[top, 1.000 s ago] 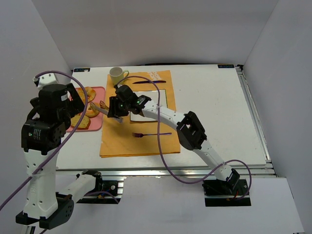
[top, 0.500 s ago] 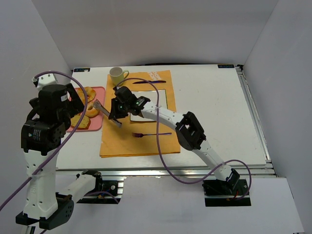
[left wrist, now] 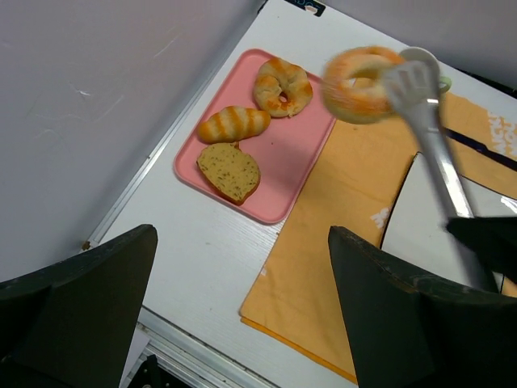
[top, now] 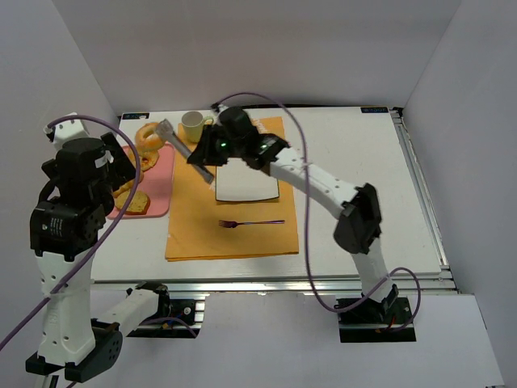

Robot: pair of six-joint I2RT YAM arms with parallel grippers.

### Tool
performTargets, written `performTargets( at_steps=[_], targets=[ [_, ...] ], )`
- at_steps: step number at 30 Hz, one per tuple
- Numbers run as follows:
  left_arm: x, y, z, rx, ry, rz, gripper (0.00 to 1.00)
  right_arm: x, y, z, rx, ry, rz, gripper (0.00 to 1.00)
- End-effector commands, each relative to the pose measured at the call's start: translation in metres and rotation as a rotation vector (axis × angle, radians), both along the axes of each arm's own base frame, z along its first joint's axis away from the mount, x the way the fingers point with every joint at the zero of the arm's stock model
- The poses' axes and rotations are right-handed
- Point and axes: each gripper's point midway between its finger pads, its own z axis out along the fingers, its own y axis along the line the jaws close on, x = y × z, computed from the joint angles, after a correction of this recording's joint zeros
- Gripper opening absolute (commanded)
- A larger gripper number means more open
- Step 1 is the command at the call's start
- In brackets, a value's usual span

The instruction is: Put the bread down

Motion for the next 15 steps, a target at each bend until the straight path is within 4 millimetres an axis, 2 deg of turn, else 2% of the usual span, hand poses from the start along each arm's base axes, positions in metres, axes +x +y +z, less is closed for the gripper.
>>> performTargets(
  at_steps=[1, 2, 3, 4, 5, 6, 8, 11, 15],
  targets=[
    [0.004, -0.002, 0.010, -0.014, -0.044, -0.003, 0.98, 0.026, -0.072, 0.038, 0.025, -0.005, -0.095, 0.01],
    [0.006, -0.003, 0.009, -0.017, -0.045, -0.008, 0.98, 0.023, -0.095, 0.057, 0.036, -0.033, -0.115, 0.01],
    [0.008, -0.004, 0.007, -0.020, -0.044, -0.014, 0.98, 0.036, -0.122, 0.053, 0.017, -0.031, -0.159, 0.01],
    [0.014, -0.008, 0.002, -0.027, -0.040, -0.030, 0.98, 0.035, -0.142, 0.024, -0.043, 0.004, -0.164, 0.01],
    [0.014, -0.010, -0.001, -0.033, -0.043, -0.036, 0.98, 0.031, -0.160, 0.034, -0.036, -0.011, -0.177, 0.01],
    [0.016, -0.011, -0.003, -0.036, -0.046, -0.040, 0.98, 0.039, -0.181, 0.029, -0.046, -0.006, -0.206, 0.01],
    [0.022, -0.014, -0.010, -0.048, -0.046, -0.051, 0.98, 0.037, -0.211, 0.008, -0.088, 0.021, -0.219, 0.01],
    [0.029, -0.018, -0.014, -0.056, -0.048, -0.061, 0.98, 0.029, -0.228, -0.023, -0.145, 0.067, -0.191, 0.01],
    [0.035, -0.021, -0.019, -0.066, -0.036, -0.073, 0.98, 0.022, -0.236, -0.059, -0.198, 0.119, -0.186, 0.00]
  ],
)
